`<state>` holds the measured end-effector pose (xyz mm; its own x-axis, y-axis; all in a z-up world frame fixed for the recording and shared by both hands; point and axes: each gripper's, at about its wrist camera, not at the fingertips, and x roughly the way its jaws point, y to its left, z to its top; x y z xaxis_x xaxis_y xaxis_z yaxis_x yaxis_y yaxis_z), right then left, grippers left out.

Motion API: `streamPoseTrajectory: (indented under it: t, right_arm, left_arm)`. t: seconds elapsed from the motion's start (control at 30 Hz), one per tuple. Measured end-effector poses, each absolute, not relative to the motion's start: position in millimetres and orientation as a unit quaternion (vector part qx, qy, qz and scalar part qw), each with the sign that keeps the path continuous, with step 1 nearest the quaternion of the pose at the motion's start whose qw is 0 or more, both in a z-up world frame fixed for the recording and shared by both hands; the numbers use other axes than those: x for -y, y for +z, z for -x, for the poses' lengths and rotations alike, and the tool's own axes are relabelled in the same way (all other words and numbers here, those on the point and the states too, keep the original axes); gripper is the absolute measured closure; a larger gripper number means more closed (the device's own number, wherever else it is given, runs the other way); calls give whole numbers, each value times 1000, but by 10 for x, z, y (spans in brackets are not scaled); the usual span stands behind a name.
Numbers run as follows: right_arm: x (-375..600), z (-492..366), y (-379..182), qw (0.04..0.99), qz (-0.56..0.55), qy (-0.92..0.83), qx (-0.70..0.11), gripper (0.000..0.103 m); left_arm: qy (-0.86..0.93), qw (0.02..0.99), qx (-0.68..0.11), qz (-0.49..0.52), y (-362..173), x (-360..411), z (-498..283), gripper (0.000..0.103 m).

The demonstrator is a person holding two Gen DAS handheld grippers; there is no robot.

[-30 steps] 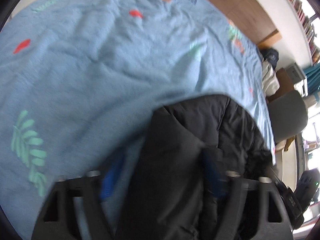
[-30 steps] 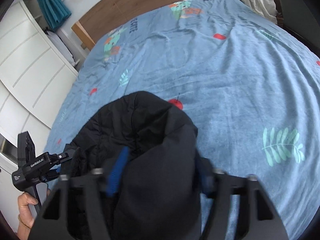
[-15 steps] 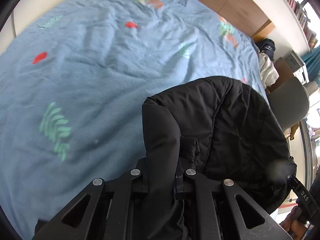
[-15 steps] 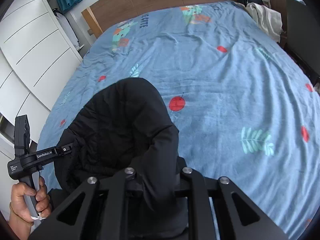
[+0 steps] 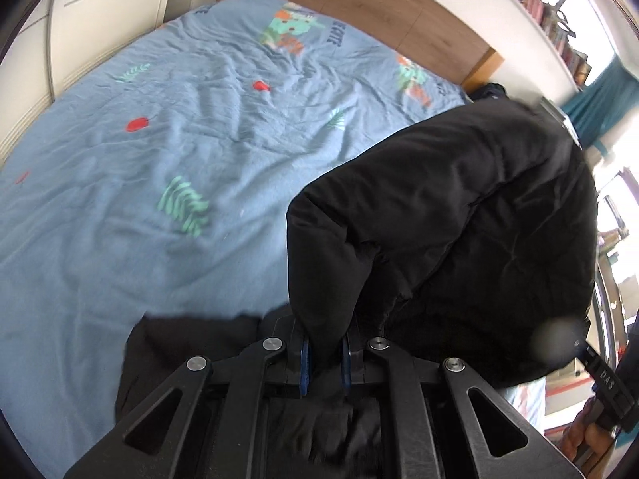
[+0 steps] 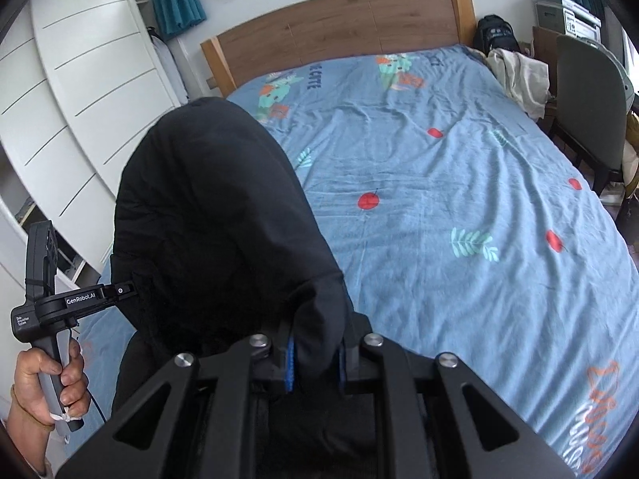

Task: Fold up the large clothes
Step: 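Lift the hem with both grippers and fold it up toward the collar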

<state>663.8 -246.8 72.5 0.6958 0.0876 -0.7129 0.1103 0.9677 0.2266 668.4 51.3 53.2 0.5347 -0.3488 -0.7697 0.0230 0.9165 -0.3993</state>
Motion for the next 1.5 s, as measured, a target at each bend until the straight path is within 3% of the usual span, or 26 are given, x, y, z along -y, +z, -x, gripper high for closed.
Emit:
streamPoseTrajectory:
  t: [0.3,0.4,0.63,0.67,0.73,0.77,0.83,0.9,1.2,1.5]
  right_arm:
    - [2318,-5165,543,929,-166,15,-330,92]
    - [2356,-4908,364,925,-185,11,-331,92]
    - [2332,-4637,-40,913,-176,-1,-367,90]
    - [2335,-4576,-60,912,-172,-5,-372,90]
    - [2345,-4461,-58,912,-161,-8,-378,90]
    - [2348,-4407,-36,912,-148,-14,-381,89]
    - [2352,-4312,49,915,-124,-24,-382,70]
    - [2361,-4257,186,921,-107,-31,-374,50]
    - [1964,-4846,917,945,-65,25,-321,40]
    - [1564,-5402,497,933,-25,67,-351,37]
  left_arm:
    - [-113,861,-470,157,301,-901,-5421,94]
    - [-114,860,-477,143,97,-950,-5154,101]
    - [-99,846,-500,158,-384,-1100,-4847,101]
    - [-97,845,-498,168,-377,-1154,-4779,99]
    - [-94,848,-492,171,-303,-1226,-4698,85]
    - [-87,854,-485,165,-219,-1262,-4663,66]
    - [-79,871,-459,156,-19,-1312,-4611,51]
    - [-83,882,-437,155,198,-1330,-4663,44]
    - [-122,904,-391,122,813,-768,-5280,30]
    - [-141,894,-418,81,341,-115,-5532,30]
